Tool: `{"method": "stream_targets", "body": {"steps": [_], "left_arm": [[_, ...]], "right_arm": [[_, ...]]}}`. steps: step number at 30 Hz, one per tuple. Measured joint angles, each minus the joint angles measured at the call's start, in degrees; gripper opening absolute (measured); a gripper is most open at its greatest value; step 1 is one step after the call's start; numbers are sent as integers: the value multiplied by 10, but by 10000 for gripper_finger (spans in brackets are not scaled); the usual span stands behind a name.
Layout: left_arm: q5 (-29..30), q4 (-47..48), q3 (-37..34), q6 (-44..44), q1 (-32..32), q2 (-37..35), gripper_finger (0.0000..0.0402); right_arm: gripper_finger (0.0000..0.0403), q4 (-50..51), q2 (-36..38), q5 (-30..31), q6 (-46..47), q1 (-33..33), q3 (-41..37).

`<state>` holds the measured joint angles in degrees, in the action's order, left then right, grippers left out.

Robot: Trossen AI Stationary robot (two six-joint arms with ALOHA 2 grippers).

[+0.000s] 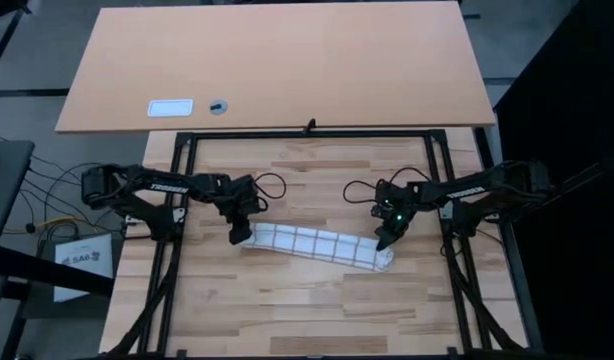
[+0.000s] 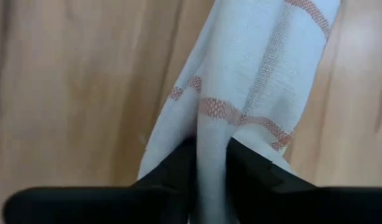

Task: Roll towel
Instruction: Roll the white patterned towel

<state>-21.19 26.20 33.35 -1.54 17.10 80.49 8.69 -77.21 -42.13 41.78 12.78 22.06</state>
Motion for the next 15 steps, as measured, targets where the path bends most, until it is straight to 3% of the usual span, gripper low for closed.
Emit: {"method": "stream_targets", "body": {"steps": [5,10,15], "left_arm": [[67,61,57,2,8,-21,111],[191,159,133,28,7,-57,115],[202,163,194,17,-13,-95,115]], "right_arm": [[4,14,0,0,-3,0,0],[3,36,0,-1,-14,0,0],[2,44,0,-2,-24,-4,-1]]}}
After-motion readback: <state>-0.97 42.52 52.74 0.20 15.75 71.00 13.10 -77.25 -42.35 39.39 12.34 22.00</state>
